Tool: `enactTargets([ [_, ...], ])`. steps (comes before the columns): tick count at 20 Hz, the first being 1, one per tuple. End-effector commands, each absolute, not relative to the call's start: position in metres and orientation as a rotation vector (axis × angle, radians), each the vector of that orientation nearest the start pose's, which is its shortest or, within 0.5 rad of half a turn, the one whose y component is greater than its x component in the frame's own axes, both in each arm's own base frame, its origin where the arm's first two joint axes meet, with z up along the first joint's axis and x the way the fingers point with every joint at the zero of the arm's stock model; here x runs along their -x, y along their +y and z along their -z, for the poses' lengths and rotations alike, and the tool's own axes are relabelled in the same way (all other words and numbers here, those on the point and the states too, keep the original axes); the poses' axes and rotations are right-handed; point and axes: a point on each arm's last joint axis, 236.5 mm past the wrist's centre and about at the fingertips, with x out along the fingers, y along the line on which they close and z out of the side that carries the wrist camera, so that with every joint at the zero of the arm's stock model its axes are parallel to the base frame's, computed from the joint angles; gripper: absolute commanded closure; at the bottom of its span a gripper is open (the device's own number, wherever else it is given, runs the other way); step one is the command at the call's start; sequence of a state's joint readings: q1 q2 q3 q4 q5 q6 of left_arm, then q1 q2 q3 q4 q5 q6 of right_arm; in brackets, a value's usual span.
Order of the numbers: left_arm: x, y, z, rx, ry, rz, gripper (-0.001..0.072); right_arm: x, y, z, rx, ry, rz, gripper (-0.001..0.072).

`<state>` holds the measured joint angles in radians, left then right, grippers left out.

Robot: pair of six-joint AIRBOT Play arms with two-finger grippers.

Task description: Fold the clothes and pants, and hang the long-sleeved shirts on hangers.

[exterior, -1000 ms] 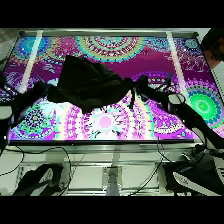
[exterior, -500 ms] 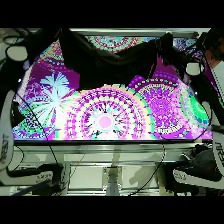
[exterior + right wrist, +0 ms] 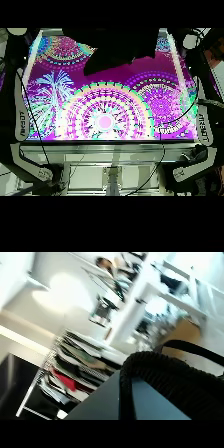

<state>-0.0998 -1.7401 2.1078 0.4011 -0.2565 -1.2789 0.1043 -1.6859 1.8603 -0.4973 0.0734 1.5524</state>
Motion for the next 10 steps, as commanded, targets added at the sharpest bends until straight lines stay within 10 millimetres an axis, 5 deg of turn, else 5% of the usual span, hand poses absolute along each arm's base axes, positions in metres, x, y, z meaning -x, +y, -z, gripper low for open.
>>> enactTargets([
  [1,-0.621,-0.133,-0.389,0.743,-0.058,0.495,0.0706,-0.647,0.085,-0.332,-1.035,-0.036,-0.265,0.0694],
  [4,-0.621,-0.143,-0.352,0.661,0.056,0.536,0.0705,-0.643,0.095,-0.299,-0.958,0.149,-0.325,0.0693],
  [7,-0.62,-0.143,-0.289,0.611,0.239,0.558,0.0706,-0.631,0.084,-0.265,-0.936,0.338,-0.353,0.0695],
  [10,-0.607,-0.141,-0.219,0.459,0.466,0.54,0.0707,-0.61,0.051,-0.195,-0.889,0.616,-0.195,0.0696],
])
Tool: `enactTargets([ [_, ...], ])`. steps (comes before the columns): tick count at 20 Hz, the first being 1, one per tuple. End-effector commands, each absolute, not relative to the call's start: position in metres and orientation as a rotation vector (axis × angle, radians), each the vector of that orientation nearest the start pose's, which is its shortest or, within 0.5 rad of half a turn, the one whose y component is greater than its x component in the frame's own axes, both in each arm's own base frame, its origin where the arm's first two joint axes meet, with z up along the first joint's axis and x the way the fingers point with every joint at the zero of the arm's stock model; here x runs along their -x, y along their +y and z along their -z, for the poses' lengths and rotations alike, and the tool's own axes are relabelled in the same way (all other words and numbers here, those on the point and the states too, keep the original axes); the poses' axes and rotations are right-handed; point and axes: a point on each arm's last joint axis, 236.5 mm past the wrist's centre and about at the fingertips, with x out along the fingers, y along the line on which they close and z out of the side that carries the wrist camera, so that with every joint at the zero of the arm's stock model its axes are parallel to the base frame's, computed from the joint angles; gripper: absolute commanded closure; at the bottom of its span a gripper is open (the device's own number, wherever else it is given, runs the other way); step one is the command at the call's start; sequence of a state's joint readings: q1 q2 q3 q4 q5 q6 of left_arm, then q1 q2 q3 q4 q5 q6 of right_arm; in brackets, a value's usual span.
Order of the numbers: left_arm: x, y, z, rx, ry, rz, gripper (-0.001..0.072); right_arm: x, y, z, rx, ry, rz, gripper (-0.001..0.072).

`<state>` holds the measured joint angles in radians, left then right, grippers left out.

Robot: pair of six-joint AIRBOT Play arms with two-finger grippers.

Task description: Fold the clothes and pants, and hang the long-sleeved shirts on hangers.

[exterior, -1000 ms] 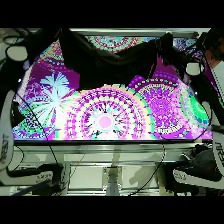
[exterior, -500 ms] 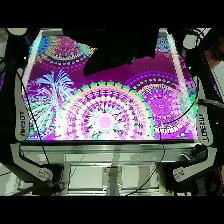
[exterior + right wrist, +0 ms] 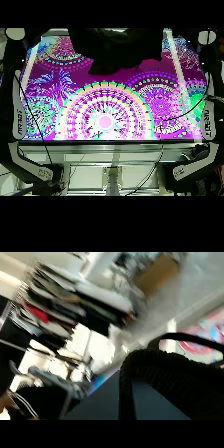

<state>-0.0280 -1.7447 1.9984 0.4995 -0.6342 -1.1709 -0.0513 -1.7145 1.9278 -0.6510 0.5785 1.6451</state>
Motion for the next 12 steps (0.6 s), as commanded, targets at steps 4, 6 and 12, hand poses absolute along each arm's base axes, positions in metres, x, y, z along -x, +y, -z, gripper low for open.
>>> enactTargets([
  [4,-0.589,-0.139,-0.157,0.39,0.676,0.499,0.0707,-0.557,0.024,-0.105,-0.694,0.956,-0.019,0.0697],
  [6,-0.573,-0.144,-0.13,0.375,0.777,0.519,0.0707,-0.539,0.027,-0.083,-0.692,1.025,-0.007,0.0696],
  [12,-0.508,-0.127,-0.072,0.288,0.966,0.455,0.0707,-0.454,0.037,-0.023,-0.653,1.186,0.03,0.0696],
])
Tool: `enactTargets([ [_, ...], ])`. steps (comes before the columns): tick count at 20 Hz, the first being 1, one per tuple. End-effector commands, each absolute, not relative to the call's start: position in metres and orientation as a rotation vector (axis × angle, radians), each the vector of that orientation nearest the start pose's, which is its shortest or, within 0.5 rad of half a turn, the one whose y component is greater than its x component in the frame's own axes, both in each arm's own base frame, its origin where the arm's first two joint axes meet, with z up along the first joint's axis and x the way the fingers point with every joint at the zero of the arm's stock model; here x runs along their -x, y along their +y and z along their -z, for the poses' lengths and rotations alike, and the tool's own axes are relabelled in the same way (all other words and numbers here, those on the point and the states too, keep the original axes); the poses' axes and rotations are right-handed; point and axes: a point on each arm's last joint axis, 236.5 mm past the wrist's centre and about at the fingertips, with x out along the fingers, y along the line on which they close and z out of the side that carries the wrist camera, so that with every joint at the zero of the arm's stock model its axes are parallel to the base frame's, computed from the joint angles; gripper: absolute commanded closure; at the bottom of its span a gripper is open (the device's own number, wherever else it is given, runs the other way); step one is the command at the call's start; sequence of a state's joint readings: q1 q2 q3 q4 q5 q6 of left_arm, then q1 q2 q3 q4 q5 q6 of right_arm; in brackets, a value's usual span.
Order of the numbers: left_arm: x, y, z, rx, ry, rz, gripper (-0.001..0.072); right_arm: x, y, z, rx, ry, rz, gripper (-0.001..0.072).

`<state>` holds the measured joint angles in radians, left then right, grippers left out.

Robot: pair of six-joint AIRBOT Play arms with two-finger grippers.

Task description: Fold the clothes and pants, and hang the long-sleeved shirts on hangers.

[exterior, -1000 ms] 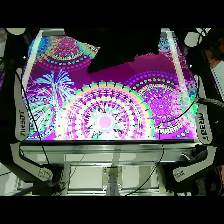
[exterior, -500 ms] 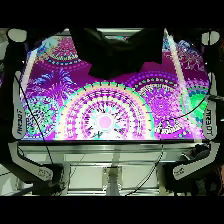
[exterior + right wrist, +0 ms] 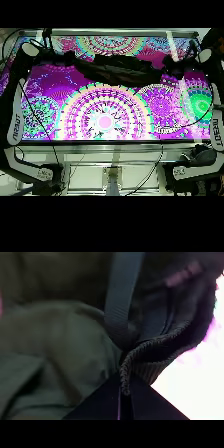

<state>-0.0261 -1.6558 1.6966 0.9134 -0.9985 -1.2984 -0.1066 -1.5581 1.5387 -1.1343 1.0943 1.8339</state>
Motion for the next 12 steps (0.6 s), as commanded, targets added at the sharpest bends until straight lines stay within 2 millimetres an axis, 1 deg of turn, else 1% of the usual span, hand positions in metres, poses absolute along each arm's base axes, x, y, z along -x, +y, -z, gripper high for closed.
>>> enactTargets([
  [1,-0.49,-0.124,-0.063,0.282,0.997,0.444,0.0707,-0.438,0.037,-0.017,-0.653,1.194,0.04,0.0696],
  [2,-0.471,-0.12,-0.055,0.271,1.025,0.431,0.0707,-0.421,0.037,-0.009,-0.652,1.204,0.053,0.0696],
  [4,-0.433,-0.114,-0.039,0.277,1.054,0.401,0.0707,-0.377,0.041,0.007,-0.66,1.252,0.068,0.0696],
  [6,-0.396,-0.109,-0.024,0.289,1.076,0.378,0.0706,-0.34,0.047,0.017,-0.673,1.28,0.072,0.0695],
  [8,-0.359,-0.11,-0.013,0.294,1.105,0.377,0.0706,-0.307,0.054,0.022,-0.68,1.316,0.065,0.0696],
  [10,-0.334,-0.11,-0.009,0.312,1.114,0.366,0.0706,-0.273,0.063,0.028,-0.667,1.376,0.05,0.0695],
  [12,-0.315,-0.109,-0.012,0.315,1.102,0.367,0.0706,-0.24,0.069,0.035,-0.652,1.443,0.042,0.0695],
])
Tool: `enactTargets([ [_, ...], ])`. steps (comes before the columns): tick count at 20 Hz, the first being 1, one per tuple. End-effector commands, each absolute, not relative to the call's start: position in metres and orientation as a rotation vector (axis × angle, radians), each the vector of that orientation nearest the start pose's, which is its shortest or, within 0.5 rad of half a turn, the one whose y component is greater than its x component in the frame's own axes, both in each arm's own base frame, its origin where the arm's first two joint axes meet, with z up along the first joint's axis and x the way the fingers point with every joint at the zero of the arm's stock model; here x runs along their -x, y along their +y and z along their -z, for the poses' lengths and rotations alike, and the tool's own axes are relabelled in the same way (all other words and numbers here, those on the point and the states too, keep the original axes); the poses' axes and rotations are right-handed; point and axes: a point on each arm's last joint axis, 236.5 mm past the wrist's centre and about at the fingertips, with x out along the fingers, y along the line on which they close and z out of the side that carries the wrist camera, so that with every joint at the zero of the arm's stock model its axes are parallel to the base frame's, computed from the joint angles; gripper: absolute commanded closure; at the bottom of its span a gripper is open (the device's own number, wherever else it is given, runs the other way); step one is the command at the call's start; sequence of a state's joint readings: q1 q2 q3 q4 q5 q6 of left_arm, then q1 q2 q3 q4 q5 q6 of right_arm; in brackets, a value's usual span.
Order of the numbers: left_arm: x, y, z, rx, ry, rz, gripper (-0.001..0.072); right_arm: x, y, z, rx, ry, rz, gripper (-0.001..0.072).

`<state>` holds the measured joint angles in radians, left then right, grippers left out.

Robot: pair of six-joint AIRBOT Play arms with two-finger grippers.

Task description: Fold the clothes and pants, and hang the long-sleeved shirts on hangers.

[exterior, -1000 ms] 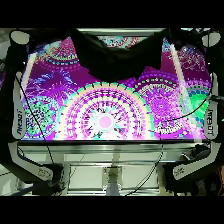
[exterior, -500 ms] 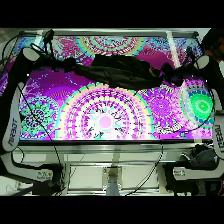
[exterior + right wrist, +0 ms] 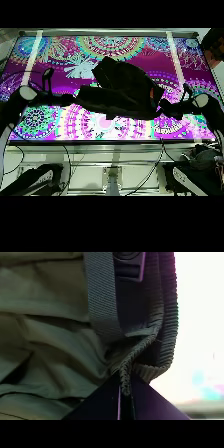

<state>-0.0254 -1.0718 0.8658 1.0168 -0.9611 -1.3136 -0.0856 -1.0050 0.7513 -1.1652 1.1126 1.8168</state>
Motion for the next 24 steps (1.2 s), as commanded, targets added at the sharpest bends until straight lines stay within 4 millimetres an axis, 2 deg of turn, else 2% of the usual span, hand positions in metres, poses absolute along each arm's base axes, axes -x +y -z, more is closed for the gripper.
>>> enactTargets([
  [1,-0.307,-0.109,-0.017,0.318,1.092,0.369,0.0706,-0.225,0.07,0.038,-0.647,1.473,0.043,0.0695],
  [3,-0.293,-0.109,-0.032,0.336,1.067,0.36,0.0706,-0.194,0.065,0.044,-0.613,1.533,0.07,0.0695],
  [4,-0.288,-0.103,-0.041,0.304,1.041,0.344,0.0706,-0.182,0.061,0.046,-0.588,1.557,0.083,0.0695],
  [7,-0.275,-0.069,-0.063,0.25,0.975,0.201,0.0706,-0.155,0.048,0.041,-0.507,1.609,0.11,0.0694],
  [9,-0.26,-0.051,-0.077,0.211,0.939,0.133,0.0706,-0.152,0.039,0.038,-0.48,1.593,0.151,0.0694],
  [11,-0.25,-0.054,-0.09,0.217,0.9,0.15,0.0706,-0.156,0.039,0.038,-0.492,1.575,0.155,0.0694],
  [13,-0.255,-0.065,-0.101,0.265,0.851,0.185,0.0706,-0.166,0.046,0.036,-0.546,1.537,0.152,0.0695],
  [16,-0.283,-0.092,-0.117,0.37,0.764,0.264,0.0706,-0.189,0.064,0.028,-0.659,1.452,0.104,0.0695],
  [18,-0.303,-0.125,-0.121,0.408,0.728,0.366,0.0706,-0.214,0.078,0.017,-0.796,1.353,0.09,0.0694],
  [20,-0.325,-0.162,-0.13,0.441,0.674,0.463,0.0706,-0.251,0.092,-0.004,-0.955,1.196,0.048,0.0695],
  [22,-0.358,-0.191,-0.157,0.411,0.559,0.515,0.0707,-0.276,0.087,-0.016,-1.066,1.081,0.089,0.0694],
  [24,-0.396,-0.214,-0.187,0.367,0.486,0.541,0.0707,-0.296,0.073,-0.024,-1.162,0.974,0.163,0.0695],
])
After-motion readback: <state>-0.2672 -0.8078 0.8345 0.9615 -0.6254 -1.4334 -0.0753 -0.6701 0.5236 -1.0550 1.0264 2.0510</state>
